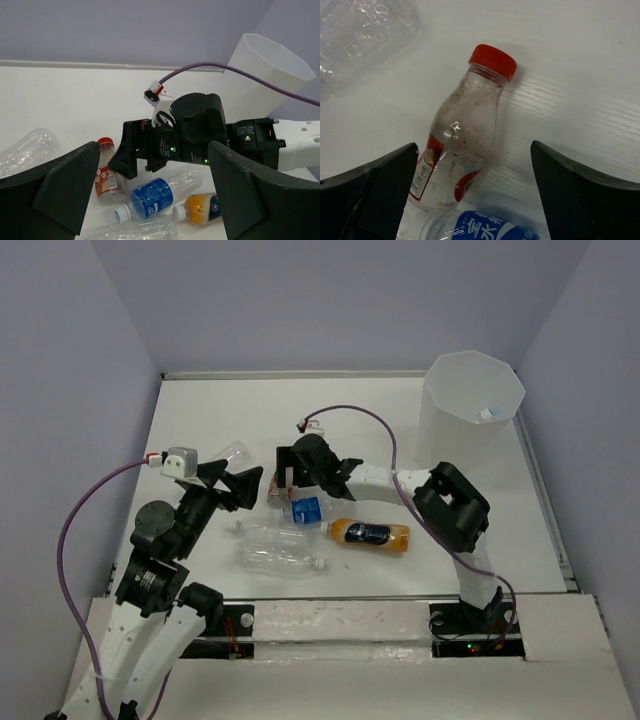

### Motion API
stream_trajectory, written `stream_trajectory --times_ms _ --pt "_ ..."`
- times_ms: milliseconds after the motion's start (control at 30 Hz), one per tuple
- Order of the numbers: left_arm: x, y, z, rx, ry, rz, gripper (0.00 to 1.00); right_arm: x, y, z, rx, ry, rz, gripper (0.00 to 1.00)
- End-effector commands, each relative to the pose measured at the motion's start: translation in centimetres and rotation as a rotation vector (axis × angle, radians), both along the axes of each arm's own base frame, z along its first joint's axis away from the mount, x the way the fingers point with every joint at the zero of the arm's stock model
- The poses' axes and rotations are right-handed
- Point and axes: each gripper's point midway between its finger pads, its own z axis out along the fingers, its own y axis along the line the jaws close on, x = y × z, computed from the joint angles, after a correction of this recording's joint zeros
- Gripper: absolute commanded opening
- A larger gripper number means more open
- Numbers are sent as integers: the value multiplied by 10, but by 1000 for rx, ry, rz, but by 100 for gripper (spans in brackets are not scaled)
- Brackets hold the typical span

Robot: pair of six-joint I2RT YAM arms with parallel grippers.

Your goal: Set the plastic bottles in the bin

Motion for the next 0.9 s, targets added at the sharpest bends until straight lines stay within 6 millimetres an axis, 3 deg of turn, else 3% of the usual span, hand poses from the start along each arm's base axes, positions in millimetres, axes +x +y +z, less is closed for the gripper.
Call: stream_trajectory --times_ms 0,133,300,467,567,733,767,833,867 --pt "-3 3 19 -30 -49 9 99 -6 34 13 114 35 31 100" --pt "-3 3 18 -27 -47 9 99 -15 44 -3 133 80 49 100" --pt "-2 3 18 -27 -45 10 99 -15 49 -8 153 95 44 95" --pt "-2 3 18 -28 -45 13 99 -4 57 13 205 44 29 58" --pt "-2 3 17 -27 -43 12 99 5 61 27 230 5 14 46" --pt "-1 3 16 -26 -40 15 99 25 60 85 292 -138 -5 43" --pt "-1 3 16 -26 -42 15 99 28 56 118 322 -209 -7 43" --pt "-2 4 17 -28 -43 15 99 30 40 142 325 -273 -25 43" --pt "-2 4 17 -26 -44 15 99 29 26 184 352 -369 -45 43"
